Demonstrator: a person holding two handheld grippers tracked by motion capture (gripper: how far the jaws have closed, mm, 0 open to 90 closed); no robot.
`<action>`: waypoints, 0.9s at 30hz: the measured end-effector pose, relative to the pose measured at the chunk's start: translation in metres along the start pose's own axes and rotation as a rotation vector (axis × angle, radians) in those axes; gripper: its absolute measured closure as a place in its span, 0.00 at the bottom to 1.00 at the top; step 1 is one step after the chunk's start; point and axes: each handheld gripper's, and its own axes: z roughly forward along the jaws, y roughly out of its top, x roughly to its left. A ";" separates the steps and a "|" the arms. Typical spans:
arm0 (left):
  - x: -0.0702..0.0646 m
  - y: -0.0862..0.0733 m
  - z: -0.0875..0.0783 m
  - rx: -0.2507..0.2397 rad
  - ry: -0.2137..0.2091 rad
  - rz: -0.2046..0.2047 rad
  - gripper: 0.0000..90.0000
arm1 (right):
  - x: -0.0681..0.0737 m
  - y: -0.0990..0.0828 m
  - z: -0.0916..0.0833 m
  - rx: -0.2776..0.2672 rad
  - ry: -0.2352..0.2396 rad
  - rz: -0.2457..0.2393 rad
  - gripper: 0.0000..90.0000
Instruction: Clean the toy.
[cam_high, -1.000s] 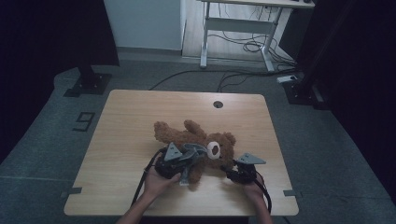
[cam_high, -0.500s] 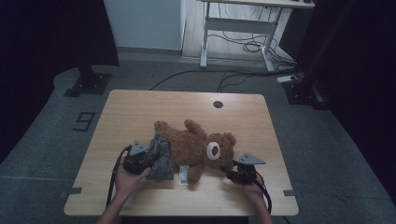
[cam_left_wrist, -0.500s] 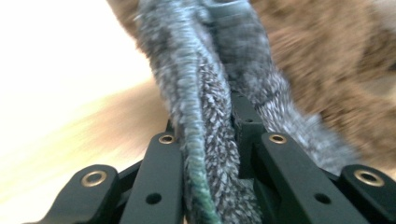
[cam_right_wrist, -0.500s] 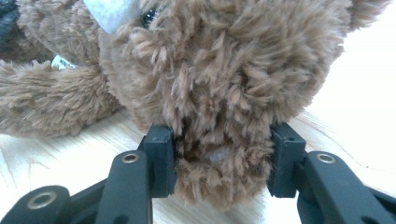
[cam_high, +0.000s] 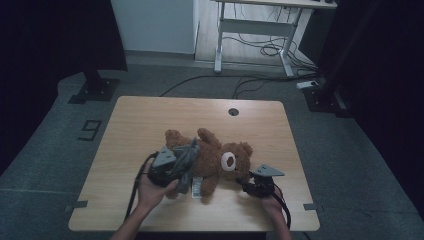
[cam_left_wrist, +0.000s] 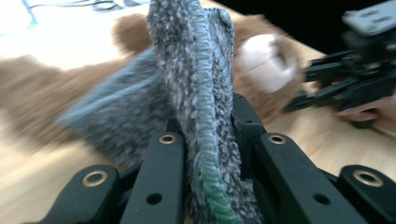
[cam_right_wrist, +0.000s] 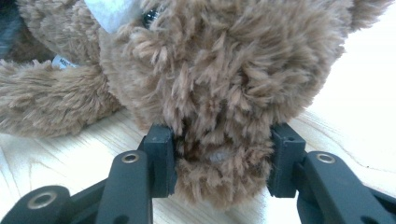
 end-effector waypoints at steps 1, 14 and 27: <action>-0.009 0.004 0.009 0.003 0.000 0.018 0.86 | 0.000 0.000 0.000 0.000 0.001 0.000 0.59; -0.083 0.036 0.087 0.044 -0.090 0.150 0.86 | -0.002 0.000 0.000 -0.002 0.007 0.001 0.60; -0.078 0.016 0.111 0.118 -0.096 0.145 0.87 | -0.001 0.000 -0.001 0.009 0.013 -0.013 0.61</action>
